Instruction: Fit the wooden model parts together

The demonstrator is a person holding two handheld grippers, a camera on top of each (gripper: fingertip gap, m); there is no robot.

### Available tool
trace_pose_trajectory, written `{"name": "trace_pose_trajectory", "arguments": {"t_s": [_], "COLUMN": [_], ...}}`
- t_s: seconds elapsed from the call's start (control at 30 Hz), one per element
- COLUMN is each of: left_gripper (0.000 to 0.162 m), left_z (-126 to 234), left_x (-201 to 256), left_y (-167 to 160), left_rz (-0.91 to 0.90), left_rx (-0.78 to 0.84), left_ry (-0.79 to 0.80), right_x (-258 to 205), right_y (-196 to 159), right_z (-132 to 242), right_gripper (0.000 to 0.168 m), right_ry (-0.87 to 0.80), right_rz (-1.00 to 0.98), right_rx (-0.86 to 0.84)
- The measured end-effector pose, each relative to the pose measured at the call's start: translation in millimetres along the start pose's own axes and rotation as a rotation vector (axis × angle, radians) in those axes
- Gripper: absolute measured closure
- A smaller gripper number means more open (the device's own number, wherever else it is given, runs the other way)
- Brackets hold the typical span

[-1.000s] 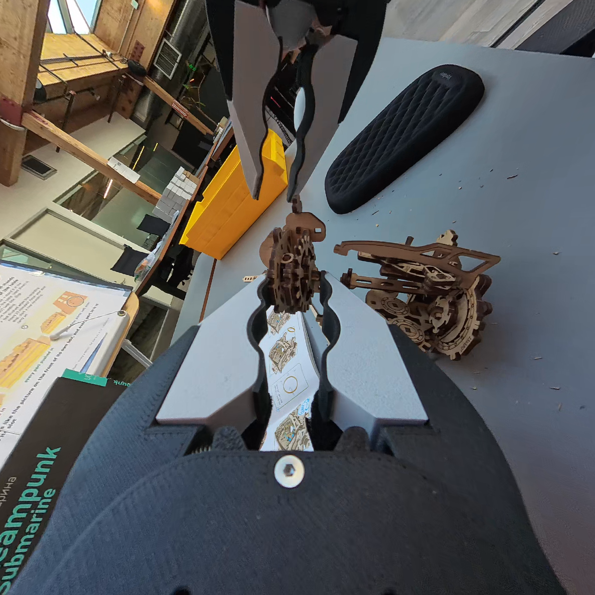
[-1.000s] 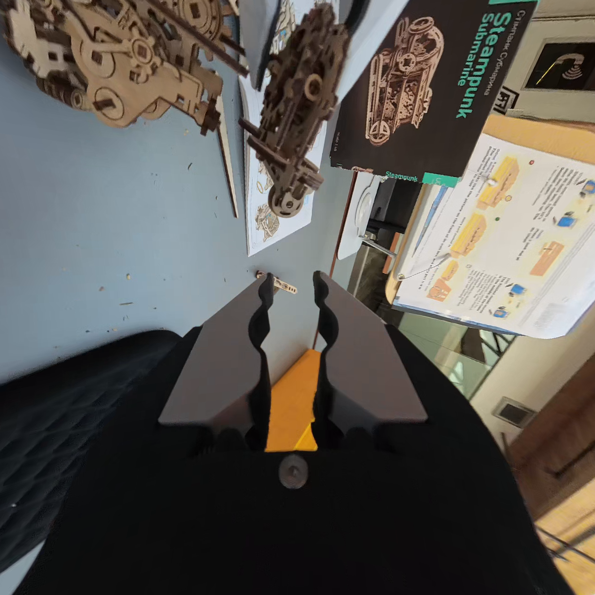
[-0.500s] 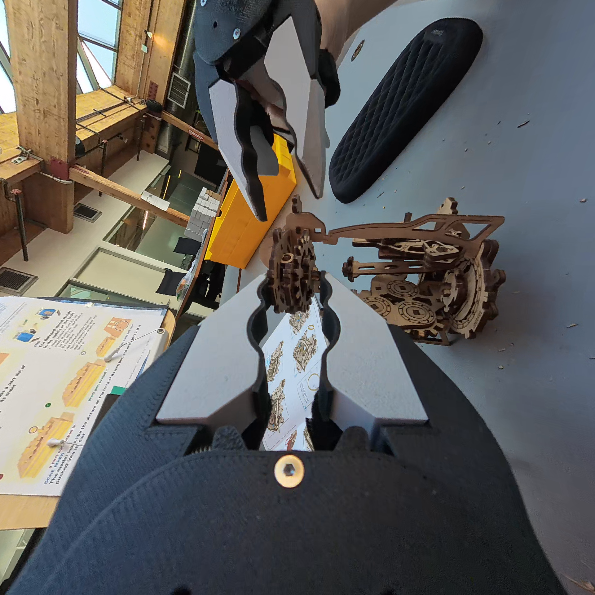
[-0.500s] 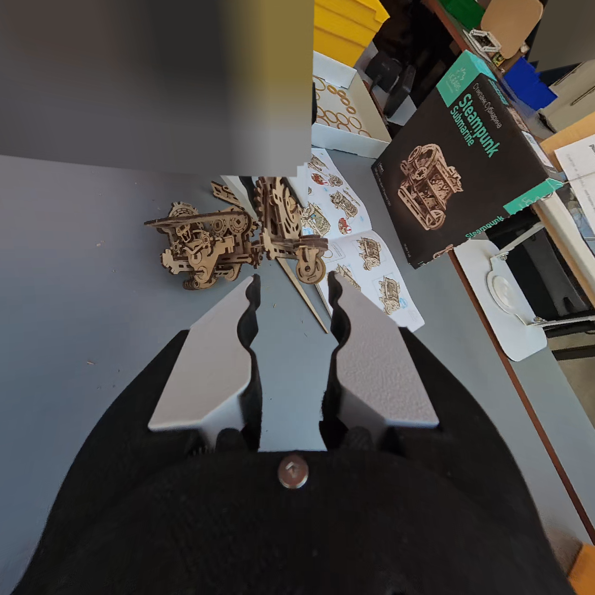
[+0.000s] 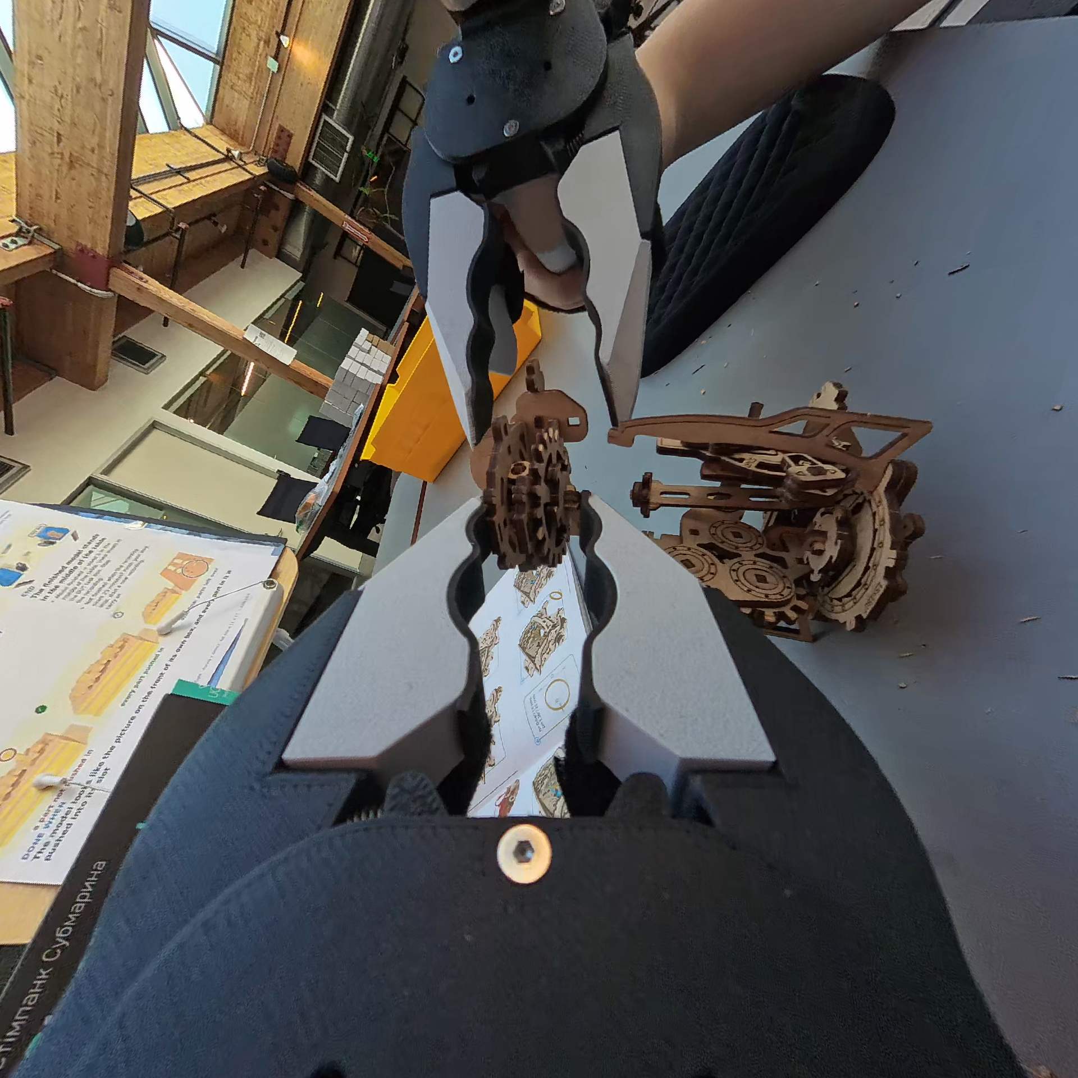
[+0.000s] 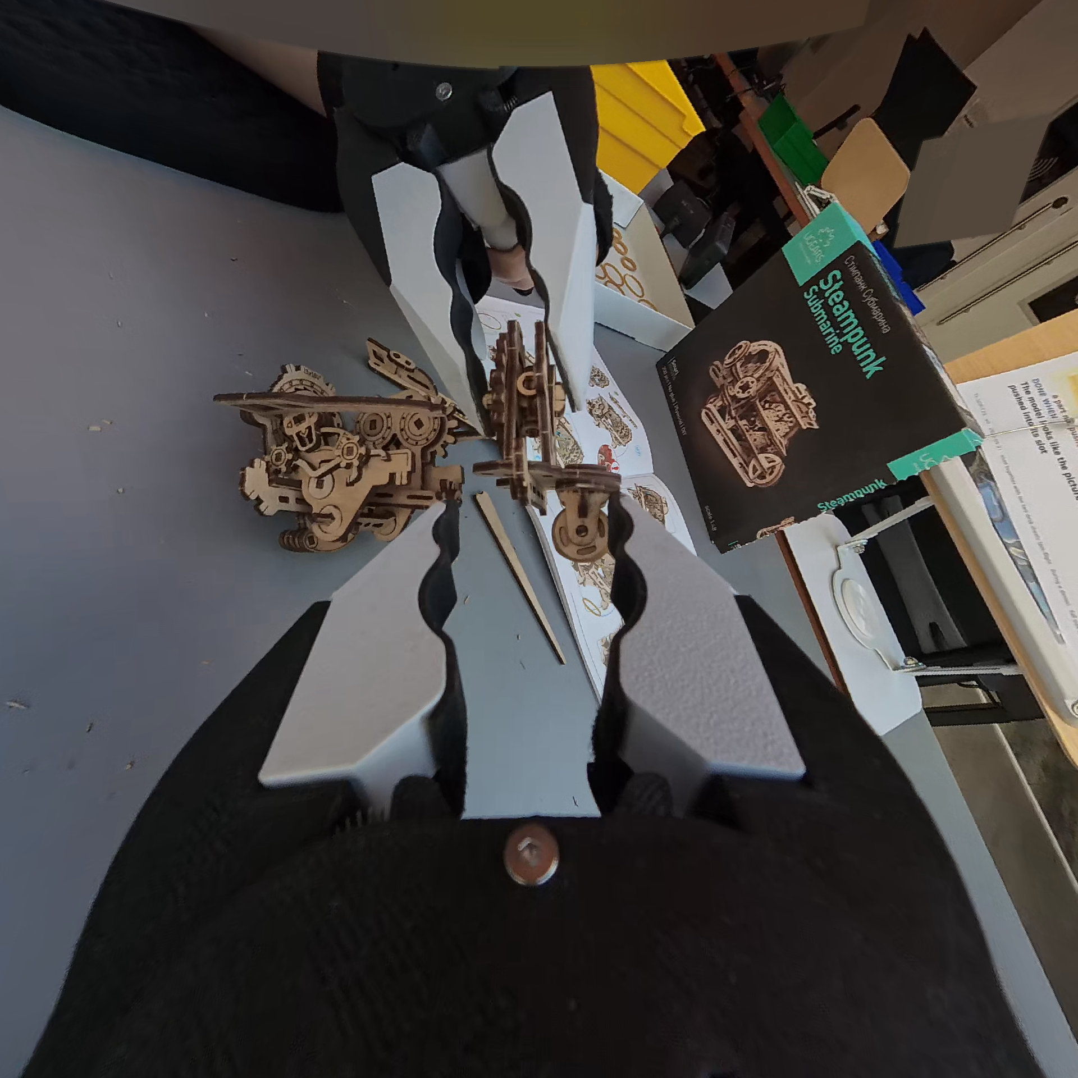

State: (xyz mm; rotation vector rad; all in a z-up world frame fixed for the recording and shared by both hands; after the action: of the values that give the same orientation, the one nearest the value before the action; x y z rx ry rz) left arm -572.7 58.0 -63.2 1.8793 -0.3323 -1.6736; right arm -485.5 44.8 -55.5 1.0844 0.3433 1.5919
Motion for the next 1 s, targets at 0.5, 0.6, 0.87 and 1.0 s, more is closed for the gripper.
{"name": "trace_pose_trajectory", "arguments": {"t_s": [0.5, 0.6, 0.87, 1.0], "left_gripper": [0.135, 0.135, 0.135, 0.135], "left_z": [-1.1, -1.8, -2.9, -3.4], "left_x": [5.7, 5.4, 7.5, 8.1], "left_y": [-9.2, -11.4, -10.2, -10.6], "left_rz": [0.069, 0.065, 0.094, 0.093], "left_rx": [-0.044, -0.053, -0.051, -0.043], "left_ry": [-0.076, -0.067, -0.074, -0.066], "right_x": [-0.2, 0.6, -2.6, -0.2], "right_y": [-26.2, -25.9, -24.7, -22.6], "right_z": [-5.9, -7.5, -11.1, -9.6], "right_gripper": [0.113, 0.112, 0.111, 0.104], "right_ry": [0.055, 0.045, 0.041, 0.008], "right_rz": [-0.318, -0.309, -0.297, -0.300], "right_rx": [0.099, 0.093, 0.085, 0.094]}}
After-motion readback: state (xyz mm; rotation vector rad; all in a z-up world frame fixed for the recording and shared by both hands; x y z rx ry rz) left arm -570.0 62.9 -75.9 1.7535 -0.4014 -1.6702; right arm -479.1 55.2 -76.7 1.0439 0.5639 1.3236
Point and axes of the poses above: each gripper's, where its closed fingertips meet, z back along the fingers, y out of its top, x = y × z across the jaws, the point moved 4 cm from there along z, back along the fingers, and after that the axes turned 14 degrees about y, right-handed, at the moved point
